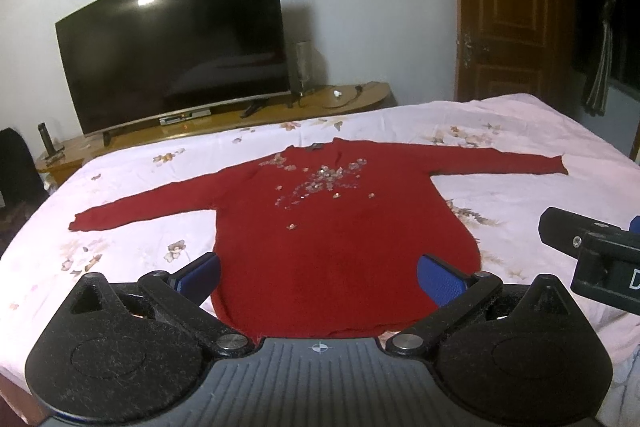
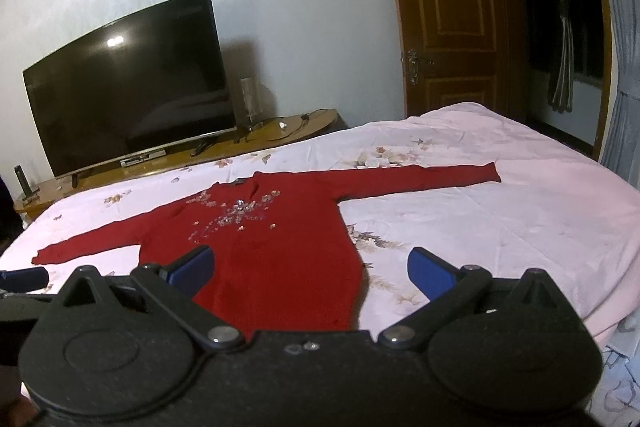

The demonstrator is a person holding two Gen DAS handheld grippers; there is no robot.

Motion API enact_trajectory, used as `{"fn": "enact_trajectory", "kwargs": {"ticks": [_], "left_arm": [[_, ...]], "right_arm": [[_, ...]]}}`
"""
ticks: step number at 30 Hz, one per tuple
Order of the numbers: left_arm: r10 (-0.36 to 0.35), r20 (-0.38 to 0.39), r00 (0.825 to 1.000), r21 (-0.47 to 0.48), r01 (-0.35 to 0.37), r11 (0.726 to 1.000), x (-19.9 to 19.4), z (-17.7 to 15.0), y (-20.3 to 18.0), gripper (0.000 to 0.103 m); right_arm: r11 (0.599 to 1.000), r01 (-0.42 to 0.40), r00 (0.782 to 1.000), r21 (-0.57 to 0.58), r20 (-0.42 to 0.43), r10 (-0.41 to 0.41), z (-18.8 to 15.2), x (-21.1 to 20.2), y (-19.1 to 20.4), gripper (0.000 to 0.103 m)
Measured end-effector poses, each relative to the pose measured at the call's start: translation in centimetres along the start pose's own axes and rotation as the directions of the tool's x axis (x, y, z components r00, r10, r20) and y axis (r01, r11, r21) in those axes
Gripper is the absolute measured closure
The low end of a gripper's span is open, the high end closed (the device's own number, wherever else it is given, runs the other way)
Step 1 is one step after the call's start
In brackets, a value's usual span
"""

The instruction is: Fold small clothes

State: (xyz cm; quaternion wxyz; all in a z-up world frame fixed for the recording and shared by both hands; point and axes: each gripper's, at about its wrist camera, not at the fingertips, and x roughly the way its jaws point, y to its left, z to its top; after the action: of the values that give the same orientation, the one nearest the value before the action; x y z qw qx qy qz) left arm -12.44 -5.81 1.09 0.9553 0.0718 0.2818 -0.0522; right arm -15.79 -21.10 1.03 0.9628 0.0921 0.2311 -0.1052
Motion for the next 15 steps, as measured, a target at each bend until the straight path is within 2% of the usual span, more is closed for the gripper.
{"fn": "enact_trajectory", "kwargs": {"ticks": [15], "left_arm": [[0.029,-0.02,0.999,-0.031,-0.03,0.999,-1.4,-0.3,-2.0,0.0]], "right_arm": [[1.0,-0.022,1.0,0.01,-0.018,0.023,-0.2,-1.1,-3.1,0.001]]}}
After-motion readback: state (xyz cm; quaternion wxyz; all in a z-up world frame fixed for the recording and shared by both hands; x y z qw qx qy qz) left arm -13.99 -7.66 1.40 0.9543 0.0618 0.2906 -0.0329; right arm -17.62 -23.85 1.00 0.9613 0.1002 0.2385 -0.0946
